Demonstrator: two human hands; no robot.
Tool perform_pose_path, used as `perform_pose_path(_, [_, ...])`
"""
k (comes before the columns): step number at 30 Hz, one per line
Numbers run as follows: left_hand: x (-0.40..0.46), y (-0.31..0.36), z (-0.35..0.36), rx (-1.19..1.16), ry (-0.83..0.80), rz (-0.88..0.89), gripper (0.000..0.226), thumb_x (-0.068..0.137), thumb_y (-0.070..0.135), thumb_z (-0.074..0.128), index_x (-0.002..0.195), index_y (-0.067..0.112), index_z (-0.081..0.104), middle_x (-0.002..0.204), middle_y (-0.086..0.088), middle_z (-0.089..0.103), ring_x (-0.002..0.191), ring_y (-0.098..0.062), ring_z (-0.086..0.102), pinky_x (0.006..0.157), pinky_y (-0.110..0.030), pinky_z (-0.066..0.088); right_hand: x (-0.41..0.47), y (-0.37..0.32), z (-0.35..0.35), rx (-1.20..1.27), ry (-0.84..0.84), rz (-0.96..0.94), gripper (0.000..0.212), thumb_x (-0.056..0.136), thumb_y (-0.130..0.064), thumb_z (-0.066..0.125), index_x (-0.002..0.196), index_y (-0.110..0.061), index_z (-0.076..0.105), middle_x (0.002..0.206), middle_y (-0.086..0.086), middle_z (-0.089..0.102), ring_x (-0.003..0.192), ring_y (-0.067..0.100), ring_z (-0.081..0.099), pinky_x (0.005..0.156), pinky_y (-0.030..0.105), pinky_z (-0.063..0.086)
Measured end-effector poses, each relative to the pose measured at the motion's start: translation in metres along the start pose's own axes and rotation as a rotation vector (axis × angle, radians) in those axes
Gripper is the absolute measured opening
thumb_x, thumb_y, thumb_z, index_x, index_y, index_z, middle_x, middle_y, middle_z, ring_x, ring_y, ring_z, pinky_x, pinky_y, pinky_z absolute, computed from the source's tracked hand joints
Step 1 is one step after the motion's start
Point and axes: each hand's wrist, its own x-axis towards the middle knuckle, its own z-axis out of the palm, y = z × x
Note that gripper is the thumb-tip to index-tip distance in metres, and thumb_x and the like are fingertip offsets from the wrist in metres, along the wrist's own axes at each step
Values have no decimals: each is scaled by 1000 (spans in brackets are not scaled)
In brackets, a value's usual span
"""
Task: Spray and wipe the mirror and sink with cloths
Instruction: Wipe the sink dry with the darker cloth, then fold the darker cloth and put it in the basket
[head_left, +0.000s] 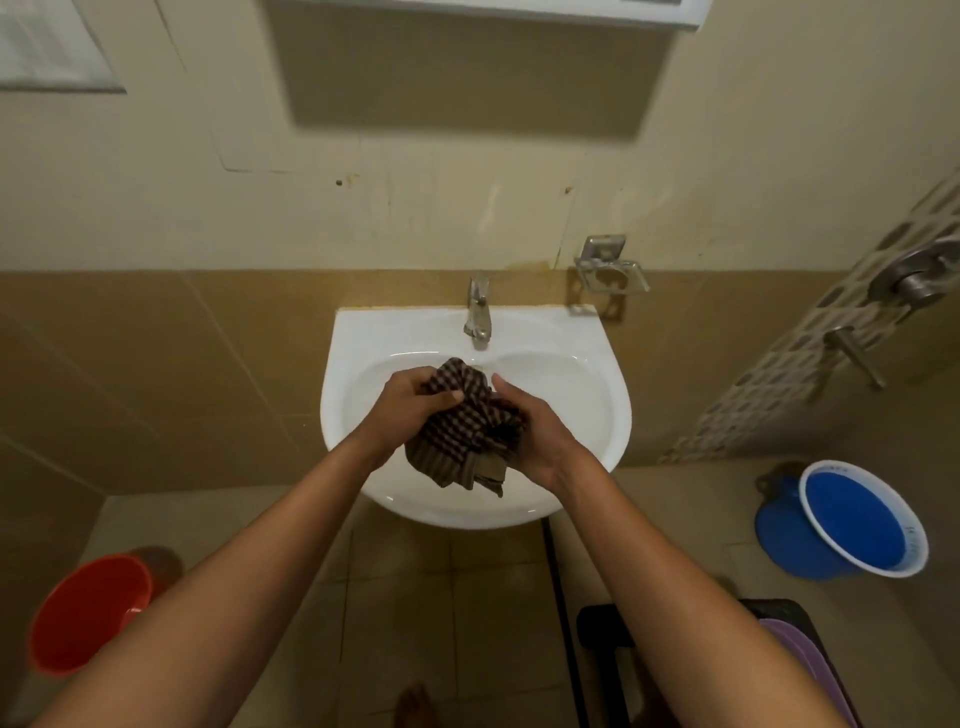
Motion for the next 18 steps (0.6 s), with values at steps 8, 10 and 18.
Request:
perform_pose_path(8, [0, 42, 61, 98, -84, -2, 31, 84, 22, 74, 101, 0, 62, 98, -14, 71, 91, -27, 70, 81, -40, 58, -42, -18, -66, -314, 220, -82, 34, 89, -35, 66, 112, -10, 68, 110, 7, 72, 105, 23, 66, 92, 42, 55])
perform_pose_path(10, [-1, 50, 82, 8, -129, -61, 37, 84, 24, 74, 106, -2, 61, 101, -15, 72, 93, -27, 70, 80, -38, 59, -57, -19, -83, -222, 244, -121, 31, 93, -35, 59, 111, -12, 69, 110, 8, 72, 106, 25, 66, 91, 43, 55])
perform_pose_path(18, [-1, 69, 189, -157, -180, -120, 21, 82, 9, 75, 96, 6, 59, 96, -17, 72, 95, -34, 69, 81, -39, 57, -132, -20, -154, 361, 275, -181, 54, 99, -46, 42, 118, -1, 65, 117, 18, 68, 106, 29, 65, 97, 45, 51])
